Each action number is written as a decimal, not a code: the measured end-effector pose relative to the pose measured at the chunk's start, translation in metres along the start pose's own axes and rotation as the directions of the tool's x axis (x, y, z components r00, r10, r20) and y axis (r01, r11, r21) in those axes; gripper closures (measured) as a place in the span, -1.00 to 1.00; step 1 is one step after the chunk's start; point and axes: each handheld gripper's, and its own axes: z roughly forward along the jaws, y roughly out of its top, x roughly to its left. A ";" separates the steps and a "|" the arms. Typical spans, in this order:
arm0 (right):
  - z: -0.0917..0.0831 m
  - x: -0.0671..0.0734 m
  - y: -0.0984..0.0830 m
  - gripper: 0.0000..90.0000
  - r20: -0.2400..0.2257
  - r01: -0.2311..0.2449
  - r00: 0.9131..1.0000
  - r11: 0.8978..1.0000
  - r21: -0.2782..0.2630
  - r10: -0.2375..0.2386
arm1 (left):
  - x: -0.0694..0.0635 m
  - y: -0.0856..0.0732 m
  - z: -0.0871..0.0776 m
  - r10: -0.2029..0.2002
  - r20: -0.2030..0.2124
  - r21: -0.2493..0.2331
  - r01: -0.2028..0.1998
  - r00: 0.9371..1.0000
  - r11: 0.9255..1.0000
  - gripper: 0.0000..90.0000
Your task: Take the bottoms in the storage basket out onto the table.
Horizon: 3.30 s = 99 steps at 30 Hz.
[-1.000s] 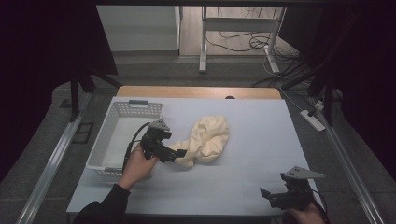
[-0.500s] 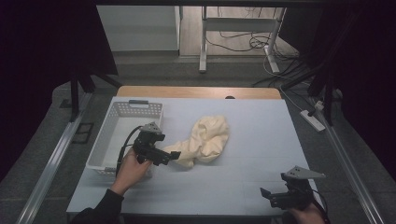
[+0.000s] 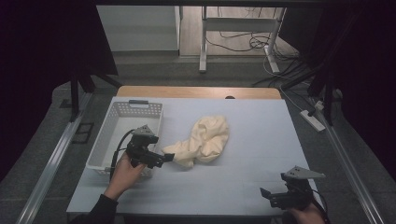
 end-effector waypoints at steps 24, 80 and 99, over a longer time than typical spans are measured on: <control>0.000 0.000 0.000 -0.99 -0.011 0.000 1.000 1.000 0.001 0.000 | 0.004 -0.024 -0.017 -0.048 0.010 -0.047 0.048 0.999 0.998 -1.00; 0.000 -0.002 0.000 -0.99 -0.023 -0.019 1.000 1.000 0.007 0.019 | 0.003 -0.102 -0.075 -0.150 -0.081 -0.096 0.142 0.985 0.985 -1.00; 0.001 -0.002 0.001 -0.99 -0.020 -0.022 1.000 1.000 0.011 0.022 | -0.006 -0.119 -0.097 -0.167 -0.155 -0.143 0.145 0.974 0.979 -1.00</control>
